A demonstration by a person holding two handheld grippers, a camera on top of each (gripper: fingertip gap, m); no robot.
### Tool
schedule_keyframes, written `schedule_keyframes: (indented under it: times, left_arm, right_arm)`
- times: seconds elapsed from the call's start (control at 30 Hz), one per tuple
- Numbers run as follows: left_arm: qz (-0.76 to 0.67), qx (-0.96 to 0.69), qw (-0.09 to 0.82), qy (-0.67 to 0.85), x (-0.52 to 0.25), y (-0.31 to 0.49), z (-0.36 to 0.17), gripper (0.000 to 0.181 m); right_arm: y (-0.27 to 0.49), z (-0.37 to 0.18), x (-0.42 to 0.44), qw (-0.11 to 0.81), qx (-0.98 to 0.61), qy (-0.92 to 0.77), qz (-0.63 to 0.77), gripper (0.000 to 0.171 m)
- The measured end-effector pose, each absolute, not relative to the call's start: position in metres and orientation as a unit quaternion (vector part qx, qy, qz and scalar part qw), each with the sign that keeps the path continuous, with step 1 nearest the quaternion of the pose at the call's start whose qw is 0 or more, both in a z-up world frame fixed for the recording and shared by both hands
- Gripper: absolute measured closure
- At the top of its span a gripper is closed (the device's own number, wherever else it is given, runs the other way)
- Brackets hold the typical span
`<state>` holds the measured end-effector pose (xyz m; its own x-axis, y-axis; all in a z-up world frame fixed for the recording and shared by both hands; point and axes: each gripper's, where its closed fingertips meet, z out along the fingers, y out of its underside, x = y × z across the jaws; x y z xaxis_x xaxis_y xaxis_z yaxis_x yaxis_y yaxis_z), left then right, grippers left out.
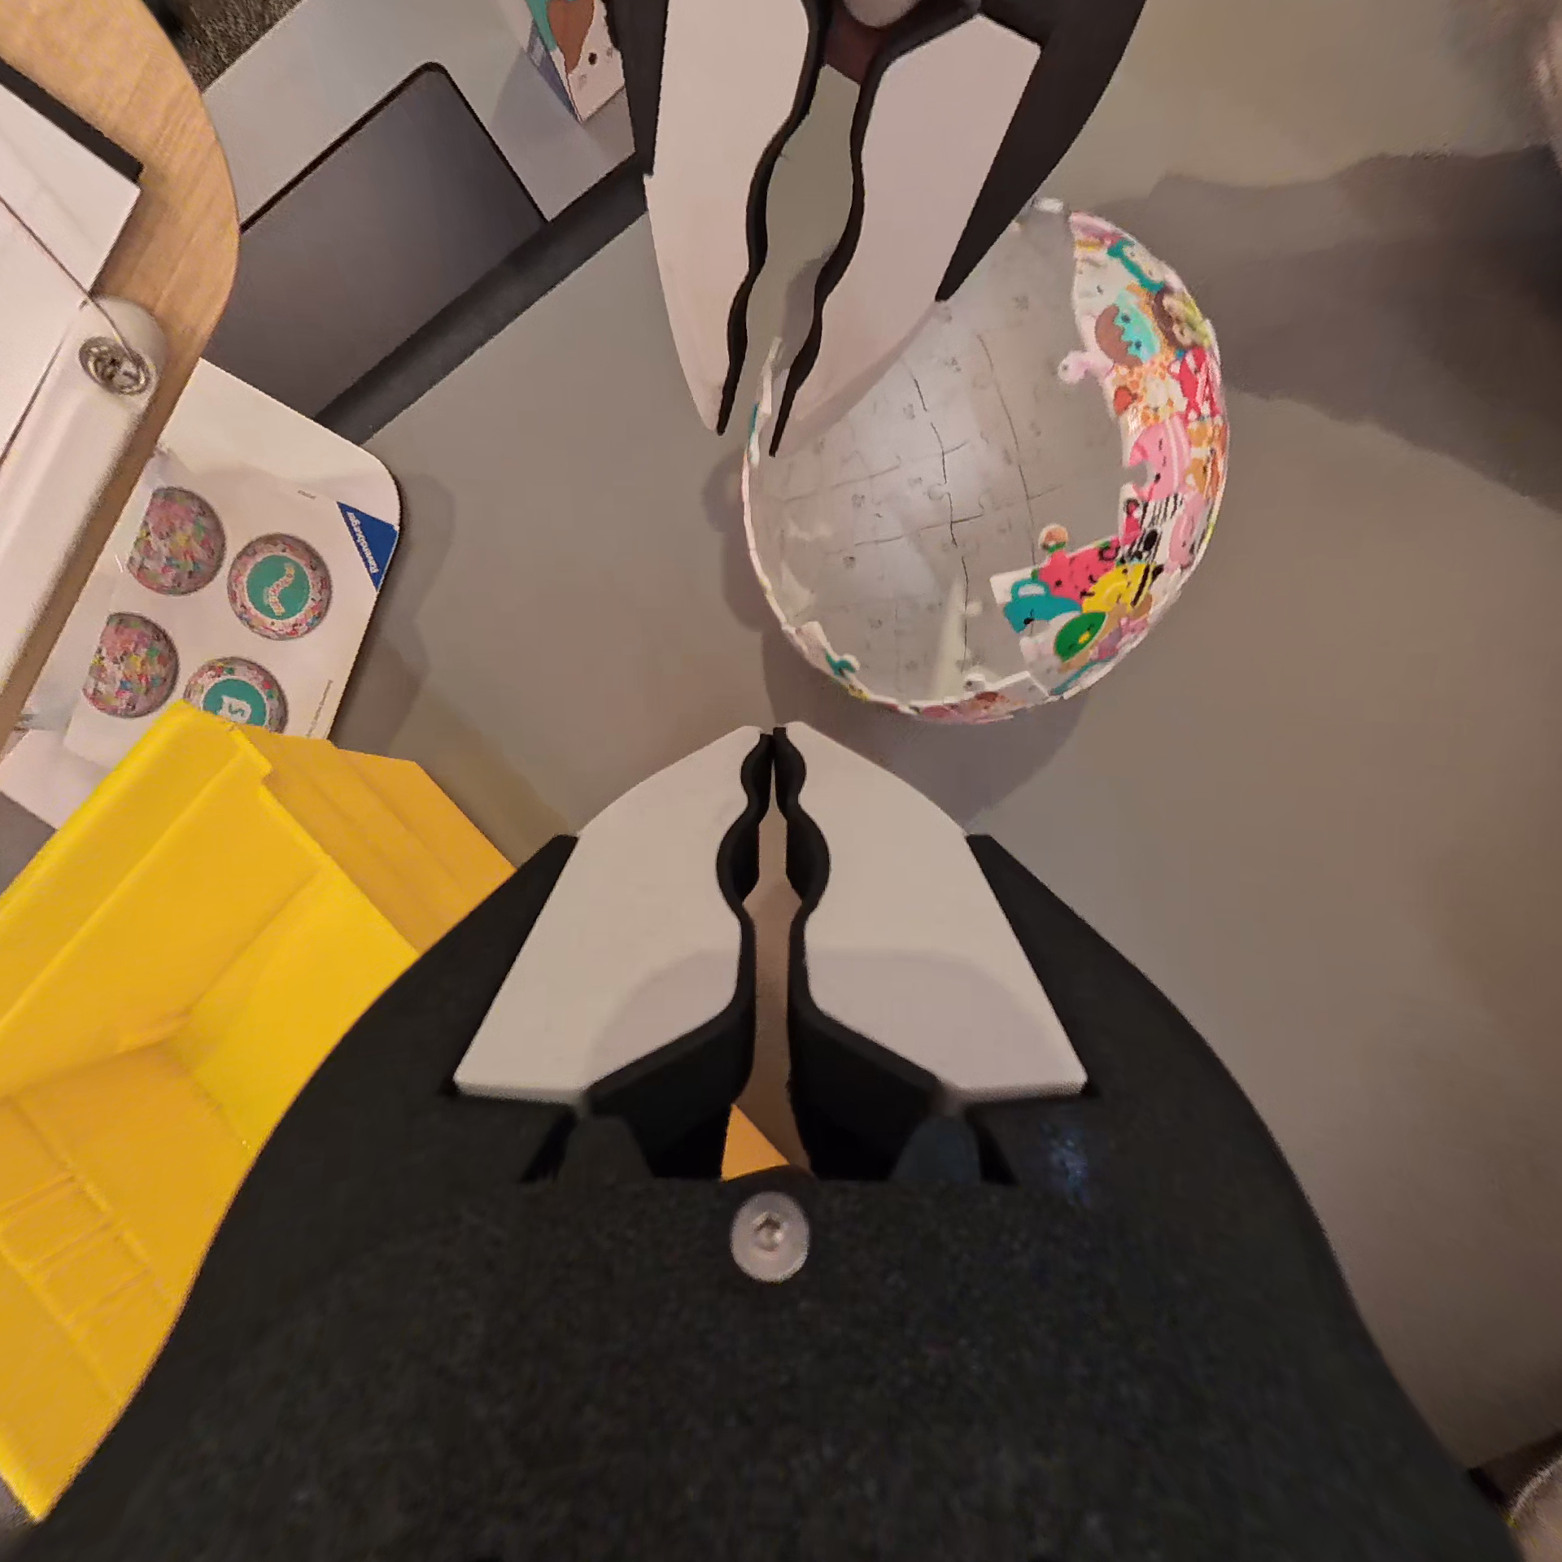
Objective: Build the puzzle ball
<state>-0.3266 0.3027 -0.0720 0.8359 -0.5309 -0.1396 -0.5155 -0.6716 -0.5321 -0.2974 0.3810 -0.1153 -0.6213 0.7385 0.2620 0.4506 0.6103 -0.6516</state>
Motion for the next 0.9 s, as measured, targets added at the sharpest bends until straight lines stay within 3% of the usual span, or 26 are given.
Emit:
schedule_keyframes:
  times: [0.9]
  left_arm:
    - [-0.024,-0.909,0.268,0.319,-0.3238,0.2936,-0.0809,0.181]
  right_arm:
    - [0.3801,-0.1213,-0.3006,0.228,-0.336,-0.872,0.275,0.169]
